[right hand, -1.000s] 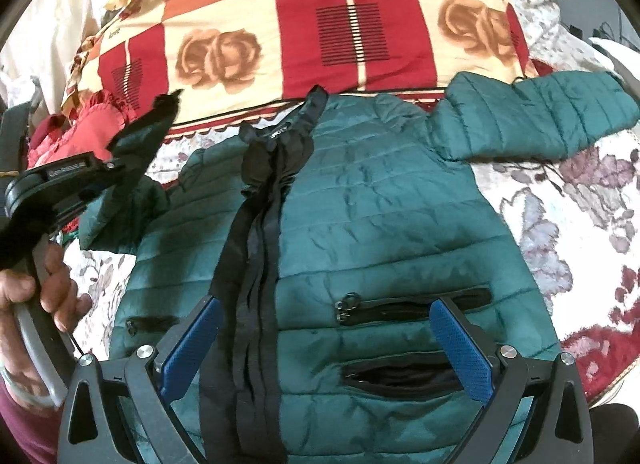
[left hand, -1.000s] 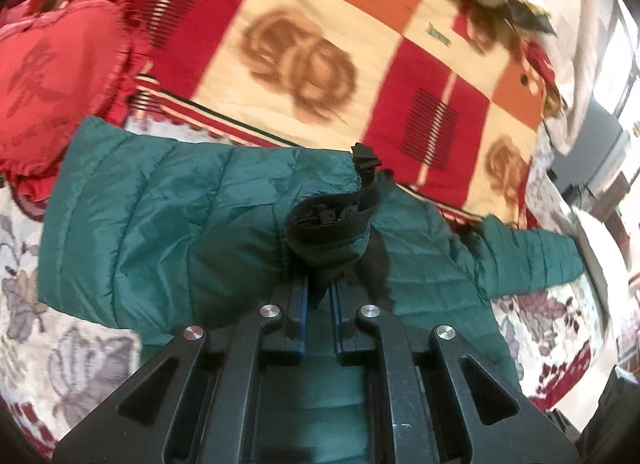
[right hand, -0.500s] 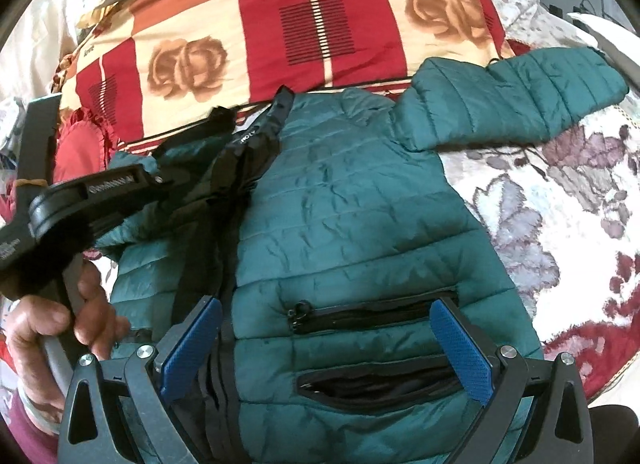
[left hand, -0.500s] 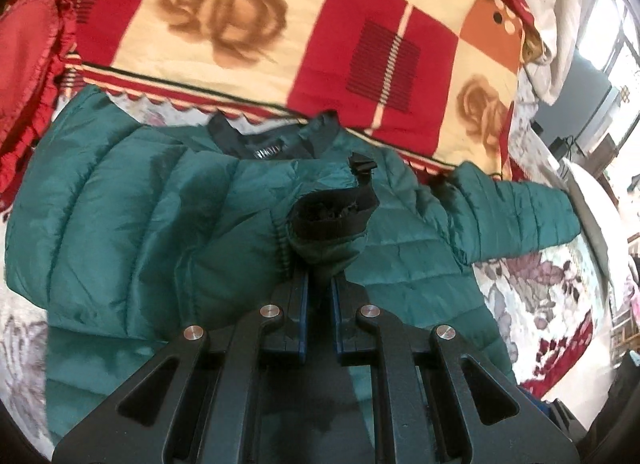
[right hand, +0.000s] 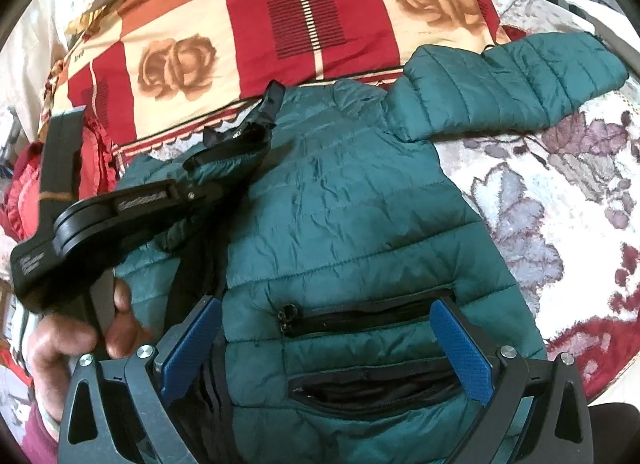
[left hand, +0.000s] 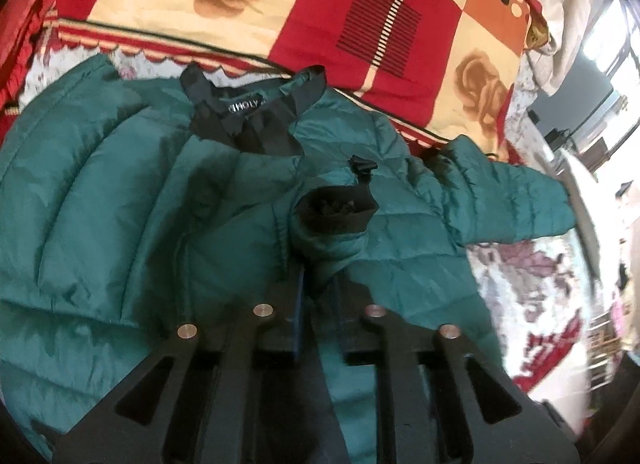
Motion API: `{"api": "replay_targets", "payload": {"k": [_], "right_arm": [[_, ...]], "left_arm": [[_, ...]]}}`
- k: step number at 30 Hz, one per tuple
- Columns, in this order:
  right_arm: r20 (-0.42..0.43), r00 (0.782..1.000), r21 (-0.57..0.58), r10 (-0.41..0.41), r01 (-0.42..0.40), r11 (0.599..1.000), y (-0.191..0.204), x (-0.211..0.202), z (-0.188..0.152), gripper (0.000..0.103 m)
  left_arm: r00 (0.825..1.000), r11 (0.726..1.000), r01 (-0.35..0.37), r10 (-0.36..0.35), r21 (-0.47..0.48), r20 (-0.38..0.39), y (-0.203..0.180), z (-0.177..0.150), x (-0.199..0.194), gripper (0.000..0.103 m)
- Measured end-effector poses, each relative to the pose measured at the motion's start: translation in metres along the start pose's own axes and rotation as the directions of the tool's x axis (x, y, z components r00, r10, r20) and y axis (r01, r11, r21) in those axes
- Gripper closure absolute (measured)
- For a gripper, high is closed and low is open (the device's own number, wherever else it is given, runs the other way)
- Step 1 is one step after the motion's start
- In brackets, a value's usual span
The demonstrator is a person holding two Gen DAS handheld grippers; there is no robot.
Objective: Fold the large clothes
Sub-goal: 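Lift the sleeve with the left gripper and fold it across the jacket body, then open the left gripper to release the sleeve and withdraw it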
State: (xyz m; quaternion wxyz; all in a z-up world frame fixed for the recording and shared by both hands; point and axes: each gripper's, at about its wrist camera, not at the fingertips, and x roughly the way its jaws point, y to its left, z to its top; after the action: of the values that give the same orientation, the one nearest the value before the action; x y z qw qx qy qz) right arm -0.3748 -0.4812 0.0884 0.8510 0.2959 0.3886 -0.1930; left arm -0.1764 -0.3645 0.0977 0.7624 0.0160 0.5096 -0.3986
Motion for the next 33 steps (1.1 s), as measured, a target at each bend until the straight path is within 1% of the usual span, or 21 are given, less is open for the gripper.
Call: {"api": "replay_targets", "payload": {"k": [1, 2, 4, 5, 8, 10, 11, 12, 14, 15, 17, 18, 20, 21, 23, 24, 26, 28, 30, 32, 33], "right_arm": [[0.002, 1.0, 0.01, 0.003, -0.003, 1.0, 0.0, 0.0, 0.001, 0.0], [0.002, 1.0, 0.016, 0.005, -0.005, 1.0, 0.0, 0.001, 0.003, 0.0], [0.001, 1.0, 0.014, 0.013, -0.013, 1.0, 0.004, 0.003, 0.006, 0.0], [0.001, 1.0, 0.01, 0.018, -0.018, 1.0, 0.007, 0.003, 0.008, 0.0], [0.002, 0.999, -0.014, 0.051, -0.051, 0.999, 0.017, 0.009, 0.021, 0.0], [-0.003, 0.999, -0.022, 0.047, -0.047, 0.999, 0.023, 0.018, 0.03, 0.0], [-0.005, 0.999, -0.022, 0.053, -0.053, 0.998, 0.026, 0.022, 0.034, 0.0], [-0.01, 0.998, -0.022, 0.066, -0.066, 0.998, 0.03, 0.028, 0.039, 0.0], [-0.031, 0.997, -0.026, 0.075, -0.076, 0.997, 0.038, 0.045, 0.048, 0.0], [-0.042, 0.996, -0.028, 0.076, -0.078, 0.997, 0.042, 0.053, 0.052, 0.0], [-0.084, 0.994, -0.012, 0.071, -0.073, 0.997, 0.047, 0.075, 0.062, 0.001], [-0.102, 0.992, 0.001, 0.076, -0.077, 0.997, 0.048, 0.083, 0.064, 0.004], [-0.141, 0.983, 0.031, 0.115, -0.111, 0.993, 0.052, 0.101, 0.069, 0.026], [-0.133, 0.983, 0.025, 0.126, -0.124, 0.992, 0.054, 0.108, 0.071, 0.031], [-0.136, 0.984, 0.002, 0.116, -0.117, 0.993, 0.06, 0.119, 0.073, 0.055], [-0.125, 0.987, -0.011, 0.101, -0.103, 0.995, 0.062, 0.12, 0.074, 0.06], [-0.09, 0.992, -0.03, 0.093, -0.096, 0.995, 0.064, 0.116, 0.076, 0.08], [-0.02, 0.997, -0.066, 0.077, -0.078, 0.995, 0.064, 0.101, 0.079, 0.083], [0.053, 0.998, -0.107, 0.032, -0.026, 0.994, 0.062, 0.087, 0.082, 0.085], [0.12, 0.993, -0.137, -0.012, 0.029, 0.99, 0.057, 0.077, 0.087, 0.087], [0.135, 0.991, -0.14, -0.027, 0.046, 0.989, 0.054, 0.077, 0.09, 0.087]], "left_arm": [[1.0, 1.0, 0.029, -0.029, -0.01, -0.009, 0.002, 0.0, -0.006, 0.073], [0.999, 0.999, 0.051, -0.051, -0.012, -0.006, 0.003, 0.0, -0.015, 0.06], [0.997, 0.998, 0.064, -0.064, -0.006, 0.033, 0.004, -0.001, -0.036, 0.044], [0.996, 0.998, 0.068, -0.068, -0.001, 0.062, 0.007, -0.002, -0.051, 0.039], [0.992, 0.998, 0.057, -0.057, 0.003, 0.111, 0.021, -0.002, -0.083, 0.037], [0.988, 1.0, -0.021, 0.023, -0.014, 0.153, 0.039, -0.002, -0.103, 0.037], [0.982, 0.997, -0.068, 0.071, -0.024, 0.177, 0.048, -0.002, -0.111, 0.037], [0.968, 0.99, -0.135, 0.141, -0.044, 0.206, 0.062, -0.003, -0.119, 0.037], [0.941, 0.969, -0.228, 0.245, -0.097, 0.234, 0.087, -0.004, -0.128, 0.037], [0.927, 0.956, -0.262, 0.287, -0.131, 0.242, 0.1, -0.005, -0.131, 0.037], [0.91, 0.931, -0.299, 0.344, -0.208, 0.234, 0.129, -0.007, -0.134, 0.037], [0.907, 0.922, -0.301, 0.355, -0.243, 0.226, 0.142, -0.009, -0.134, 0.037], [0.905, 0.91, -0.297, 0.365, -0.29, 0.217, 0.159, -0.013, -0.135, 0.037], [0.903, 0.903, -0.304, 0.374, -0.303, 0.212, 0.166, -0.014, -0.135, 0.037], [0.895, 0.892, -0.329, 0.399, -0.311, 0.198, 0.174, -0.014, -0.132, 0.037], [0.892, 0.885, -0.338, 0.41, -0.319, 0.19, 0.178, -0.014, -0.13, 0.037], [0.892, 0.879, -0.338, 0.413, -0.335, 0.184, 0.181, -0.014, -0.129, 0.037], [0.889, 0.878, -0.337, 0.416, -0.339, 0.192, 0.179, -0.009, -0.127, 0.037], [0.885, 0.879, -0.342, 0.421, -0.333, 0.201, 0.177, -0.005, -0.126, 0.037], [0.882, 0.878, -0.357, 0.429, -0.318, 0.196, 0.172, 0.001, -0.12, 0.037], [0.882, 0.877, -0.361, 0.432, -0.315, 0.191, 0.172, 0.003, -0.117, 0.037]]}}
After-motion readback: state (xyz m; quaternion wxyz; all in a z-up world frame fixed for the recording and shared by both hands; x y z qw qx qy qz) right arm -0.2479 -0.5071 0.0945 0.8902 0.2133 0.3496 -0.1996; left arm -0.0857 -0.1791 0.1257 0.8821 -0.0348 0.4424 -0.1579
